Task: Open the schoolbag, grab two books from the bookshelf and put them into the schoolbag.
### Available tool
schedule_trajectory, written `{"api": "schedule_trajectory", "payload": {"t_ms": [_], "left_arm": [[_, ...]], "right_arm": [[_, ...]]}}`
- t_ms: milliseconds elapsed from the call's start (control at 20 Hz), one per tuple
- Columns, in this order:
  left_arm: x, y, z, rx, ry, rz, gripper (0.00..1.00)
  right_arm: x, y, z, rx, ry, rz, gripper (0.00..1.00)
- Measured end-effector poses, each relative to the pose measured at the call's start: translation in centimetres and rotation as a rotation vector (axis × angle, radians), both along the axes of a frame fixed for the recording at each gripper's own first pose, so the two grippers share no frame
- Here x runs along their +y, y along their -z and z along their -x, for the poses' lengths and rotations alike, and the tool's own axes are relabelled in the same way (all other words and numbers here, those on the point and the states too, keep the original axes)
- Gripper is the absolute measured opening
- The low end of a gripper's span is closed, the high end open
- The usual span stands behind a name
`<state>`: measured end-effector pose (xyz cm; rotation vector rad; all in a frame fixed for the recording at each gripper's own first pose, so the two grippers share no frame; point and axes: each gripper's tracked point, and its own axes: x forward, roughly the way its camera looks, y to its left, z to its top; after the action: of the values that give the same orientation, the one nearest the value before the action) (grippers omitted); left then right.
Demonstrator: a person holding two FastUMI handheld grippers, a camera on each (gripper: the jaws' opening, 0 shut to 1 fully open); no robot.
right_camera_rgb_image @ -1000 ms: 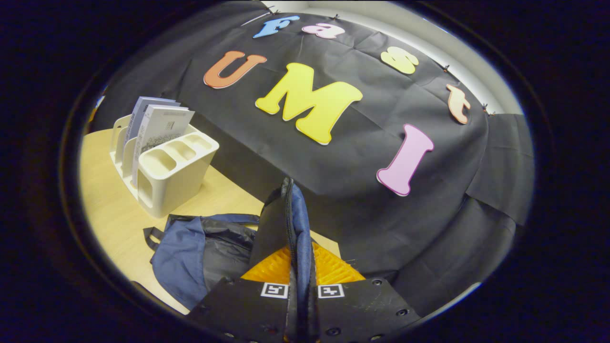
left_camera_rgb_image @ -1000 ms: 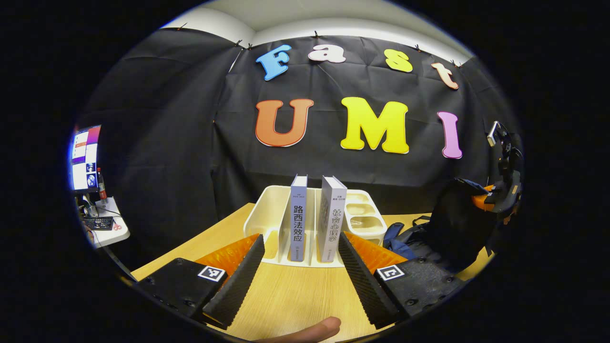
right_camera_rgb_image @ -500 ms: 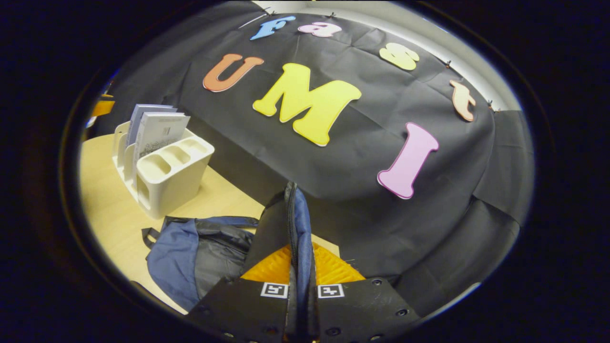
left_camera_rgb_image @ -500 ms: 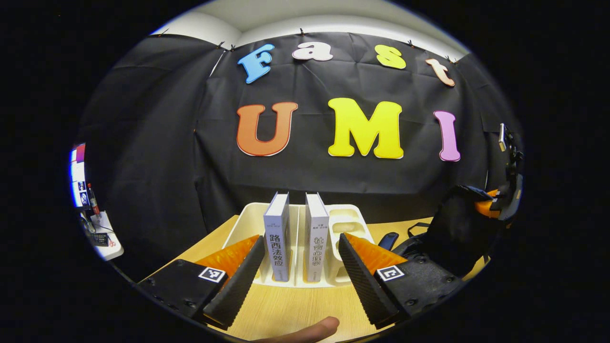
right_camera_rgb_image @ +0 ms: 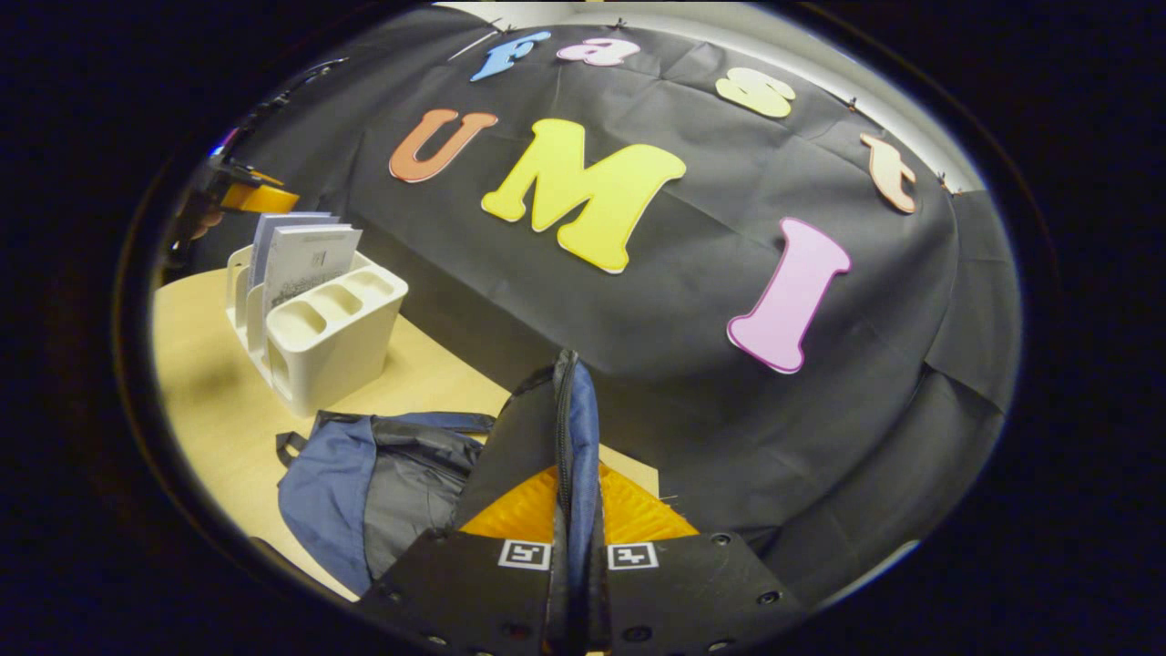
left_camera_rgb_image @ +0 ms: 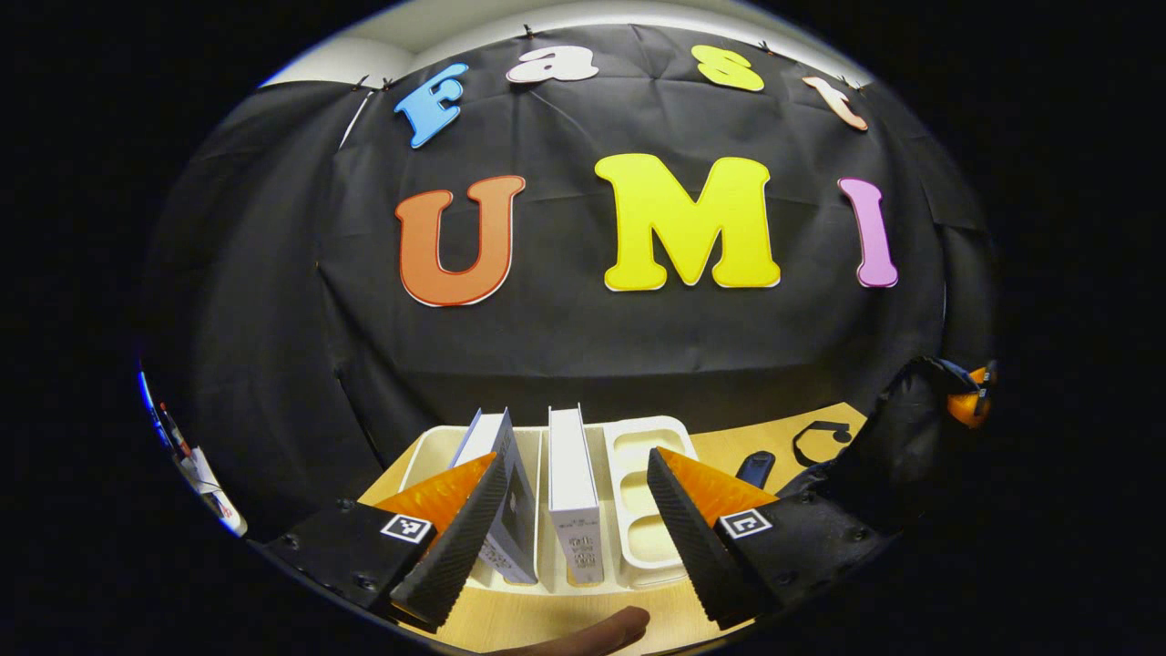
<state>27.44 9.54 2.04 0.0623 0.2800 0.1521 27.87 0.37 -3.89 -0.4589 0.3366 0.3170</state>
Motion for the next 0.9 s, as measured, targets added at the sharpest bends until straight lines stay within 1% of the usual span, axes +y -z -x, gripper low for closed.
{"api": "schedule_trajectory", "payload": {"t_ms": [50,150,200,250,350,400,500,600,700,750,800,850,900], "left_arm": [[0.2,0.1,-0.9,0.017,-0.015,-0.006,0.98],[0.2,0.1,-2.8,0.044,-0.021,-0.017,0.98],[0.1,0.0,-3.9,0.051,-0.016,-0.023,0.98],[0.2,0.2,-4.8,0.071,-0.026,-0.036,0.98],[0.9,1.1,-6.2,0.119,-0.046,-0.052,0.97],[1.0,1.5,-7.0,0.142,-0.048,-0.049,0.97],[1.2,2.8,-8.4,0.187,-0.055,-0.008,0.97],[1.9,4.3,-8.6,0.254,-0.083,0.015,0.97],[2.5,5.2,-8.8,0.305,-0.105,-0.029,0.97],[2.7,5.4,-9.0,0.313,-0.111,-0.048,0.97],[2.6,5.7,-9.2,0.328,-0.103,-0.053,0.96],[2.6,6.2,-9.1,0.353,-0.106,-0.064,0.96],[3.0,6.7,-8.8,0.386,-0.114,-0.077,0.95]], "right_arm": [[-0.3,0.1,0.0,-0.002,-0.006,0.0,0.08],[-0.7,0.2,0.0,-0.004,-0.011,-0.012,0.08],[-0.7,0.3,0.0,-0.005,-0.018,-0.017,0.04],[-0.9,0.3,0.1,-0.005,-0.022,-0.023,0.08],[-1.1,0.4,0.2,-0.003,-0.028,-0.038,0.08],[-1.3,0.5,0.3,-0.004,-0.032,-0.044,0.08],[-1.6,0.9,0.5,-0.001,-0.032,-0.054,0.08],[-2.0,1.0,0.6,-0.004,-0.035,-0.06,0.08],[-2.6,1.0,0.7,-0.008,-0.029,-0.078,0.08],[-2.6,0.9,0.9,-0.008,-0.031,-0.098,0.04],[-2.5,1.1,1.0,-0.007,-0.035,-0.109,0.08],[-2.4,1.3,1.0,-0.007,-0.034,-0.111,0.08],[-2.4,1.5,1.0,-0.005,-0.037,-0.11,0.12]]}}
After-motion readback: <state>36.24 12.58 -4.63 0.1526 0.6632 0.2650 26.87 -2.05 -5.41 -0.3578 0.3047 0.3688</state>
